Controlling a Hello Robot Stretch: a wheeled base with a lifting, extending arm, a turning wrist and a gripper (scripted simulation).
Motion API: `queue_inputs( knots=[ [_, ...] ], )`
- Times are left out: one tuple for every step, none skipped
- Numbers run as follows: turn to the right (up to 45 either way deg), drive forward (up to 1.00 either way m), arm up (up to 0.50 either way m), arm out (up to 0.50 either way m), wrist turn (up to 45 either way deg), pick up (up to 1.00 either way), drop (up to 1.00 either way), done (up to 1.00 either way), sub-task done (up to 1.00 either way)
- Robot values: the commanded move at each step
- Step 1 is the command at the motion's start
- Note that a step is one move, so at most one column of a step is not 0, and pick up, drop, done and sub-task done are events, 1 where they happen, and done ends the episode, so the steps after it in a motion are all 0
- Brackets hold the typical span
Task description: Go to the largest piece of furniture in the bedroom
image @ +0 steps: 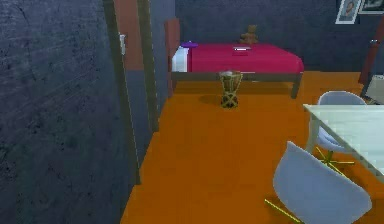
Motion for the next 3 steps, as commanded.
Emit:
queue_inputs(
  knots=[
    [0.0,1.0,0.0,0.0,0.0,0.0,0.0,0.0,0.0],
    [3.0,0.0,0.0,0.0,0.0,0.0,0.0,0.0,0.0],
    [0.0,0.5,0.0,0.0,0.0,0.0,0.0,0.0,0.0]
  ],
)
